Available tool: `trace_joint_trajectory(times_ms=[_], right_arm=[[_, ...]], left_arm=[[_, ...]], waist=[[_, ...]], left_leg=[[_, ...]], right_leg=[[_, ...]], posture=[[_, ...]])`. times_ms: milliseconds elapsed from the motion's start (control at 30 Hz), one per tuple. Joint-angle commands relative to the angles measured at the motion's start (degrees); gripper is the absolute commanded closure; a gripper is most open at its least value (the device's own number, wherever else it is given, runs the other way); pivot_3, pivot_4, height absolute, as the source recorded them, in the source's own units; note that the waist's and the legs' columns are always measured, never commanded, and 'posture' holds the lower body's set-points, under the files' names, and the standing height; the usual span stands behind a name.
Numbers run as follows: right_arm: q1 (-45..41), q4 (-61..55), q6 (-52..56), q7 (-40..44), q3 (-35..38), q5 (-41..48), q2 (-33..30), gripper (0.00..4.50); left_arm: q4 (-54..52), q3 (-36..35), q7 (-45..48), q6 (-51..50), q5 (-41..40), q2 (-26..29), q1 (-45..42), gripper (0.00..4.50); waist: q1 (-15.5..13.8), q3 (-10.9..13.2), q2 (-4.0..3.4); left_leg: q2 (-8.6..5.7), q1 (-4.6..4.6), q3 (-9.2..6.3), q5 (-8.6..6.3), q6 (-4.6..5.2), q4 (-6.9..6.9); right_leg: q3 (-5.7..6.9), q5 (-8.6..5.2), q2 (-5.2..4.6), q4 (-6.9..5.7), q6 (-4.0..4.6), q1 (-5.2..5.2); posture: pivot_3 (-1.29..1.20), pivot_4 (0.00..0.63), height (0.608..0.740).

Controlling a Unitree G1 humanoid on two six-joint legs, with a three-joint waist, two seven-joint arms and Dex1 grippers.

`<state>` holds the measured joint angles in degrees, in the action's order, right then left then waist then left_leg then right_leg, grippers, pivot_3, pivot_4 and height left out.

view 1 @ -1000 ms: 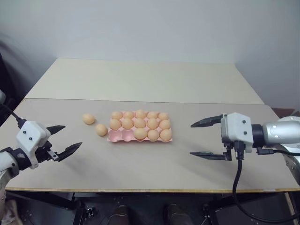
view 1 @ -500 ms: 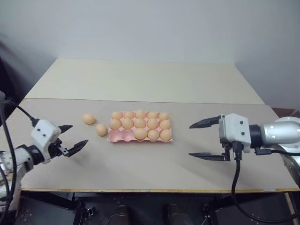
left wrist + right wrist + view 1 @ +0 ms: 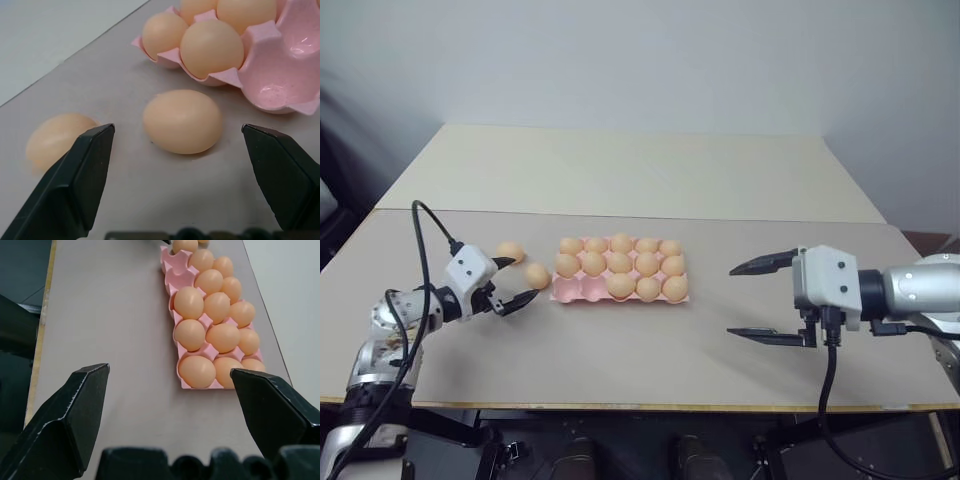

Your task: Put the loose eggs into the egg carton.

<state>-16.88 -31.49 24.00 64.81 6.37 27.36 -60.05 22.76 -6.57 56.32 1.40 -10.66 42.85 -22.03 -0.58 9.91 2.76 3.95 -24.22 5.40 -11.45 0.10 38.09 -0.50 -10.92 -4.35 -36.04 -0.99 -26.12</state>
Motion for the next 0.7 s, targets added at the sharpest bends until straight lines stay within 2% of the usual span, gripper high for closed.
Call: trace_joint_trajectory(times_ms=[33,700], right_arm=[[-0.03,-1.86,0.53,-0.7,2.98,1.09,-0.78,0.0],[0.64,-2.44,1.04,-1.86,3.33,1.09,-0.45,0.0]], left_arm=[[5.09,1.99,1.89,3.89,1.78,-0.27,-4.2,0.08],[25.49,6.87,2.38,12.53,7.45,-4.99,-17.47,0.08]], waist=[[-0.07,0.0,0.01],[-0.06,-0.01,0.03]], left_leg=[[0.0,-0.01,0.0,0.0,0.0,0.0],[-0.03,-0.03,-0.04,0.01,0.01,0.02]], right_leg=[[0.01,0.0,0.01,0.0,-0.01,-0.01],[0.0,0.09,0.02,-0.01,-0.14,0.03]], posture=[[0.0,0.15,0.74],[0.0,0.15,0.74]])
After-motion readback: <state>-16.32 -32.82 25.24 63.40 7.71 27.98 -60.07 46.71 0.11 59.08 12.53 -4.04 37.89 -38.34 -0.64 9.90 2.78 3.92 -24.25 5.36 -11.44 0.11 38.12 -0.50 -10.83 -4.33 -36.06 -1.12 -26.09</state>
